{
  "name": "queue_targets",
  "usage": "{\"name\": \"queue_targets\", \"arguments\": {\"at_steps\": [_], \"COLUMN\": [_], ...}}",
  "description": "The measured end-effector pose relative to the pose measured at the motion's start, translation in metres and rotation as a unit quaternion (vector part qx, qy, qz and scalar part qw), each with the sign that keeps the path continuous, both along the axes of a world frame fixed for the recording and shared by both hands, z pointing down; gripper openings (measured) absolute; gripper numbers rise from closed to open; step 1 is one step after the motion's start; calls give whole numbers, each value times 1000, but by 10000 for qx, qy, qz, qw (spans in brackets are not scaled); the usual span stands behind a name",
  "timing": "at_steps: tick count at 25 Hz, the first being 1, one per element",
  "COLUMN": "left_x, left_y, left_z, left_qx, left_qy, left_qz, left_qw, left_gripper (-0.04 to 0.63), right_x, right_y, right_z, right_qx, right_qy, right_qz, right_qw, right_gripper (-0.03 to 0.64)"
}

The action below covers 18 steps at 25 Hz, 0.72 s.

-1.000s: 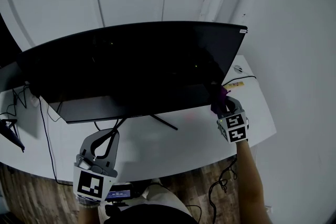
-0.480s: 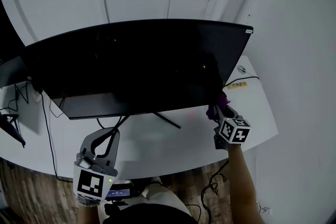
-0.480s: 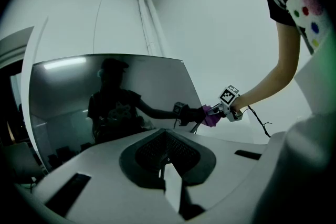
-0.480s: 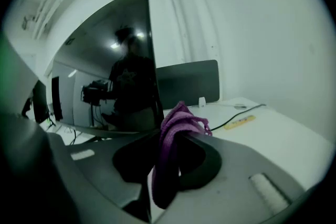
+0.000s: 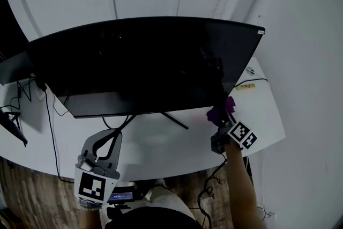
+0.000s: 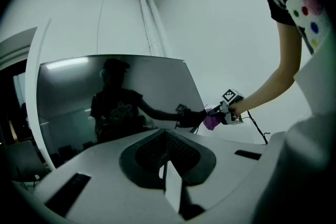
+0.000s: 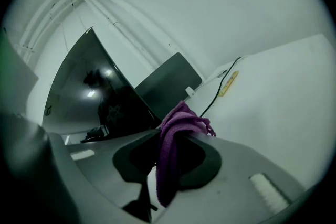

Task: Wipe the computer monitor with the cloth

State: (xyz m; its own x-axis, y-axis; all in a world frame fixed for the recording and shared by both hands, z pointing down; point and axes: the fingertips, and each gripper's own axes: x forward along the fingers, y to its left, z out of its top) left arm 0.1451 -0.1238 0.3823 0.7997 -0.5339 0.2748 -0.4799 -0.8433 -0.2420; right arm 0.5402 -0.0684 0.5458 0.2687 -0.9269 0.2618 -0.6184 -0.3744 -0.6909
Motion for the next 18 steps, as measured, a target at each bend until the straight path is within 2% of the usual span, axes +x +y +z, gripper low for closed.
{"name": "queue_targets", "arguments": {"at_steps": [6,18], "left_x": [-11,-50], "left_y": [-1,-9], "left_z": [1,-2], "left_qx": [-15,-8], "left_qy": [21,82], "left_qz": [-62,-305], "left_qw": [10000,9995], "left_gripper": [5,6], "right_x": [-26,-88], "right_y": [-4,-30], "right_z": [10,10], "right_qx": [27,-81], "right_qy": [-255,-145], "right_qz": [-125,-602], "right_qw": [9996,9980], "right_gripper": [80,80]}}
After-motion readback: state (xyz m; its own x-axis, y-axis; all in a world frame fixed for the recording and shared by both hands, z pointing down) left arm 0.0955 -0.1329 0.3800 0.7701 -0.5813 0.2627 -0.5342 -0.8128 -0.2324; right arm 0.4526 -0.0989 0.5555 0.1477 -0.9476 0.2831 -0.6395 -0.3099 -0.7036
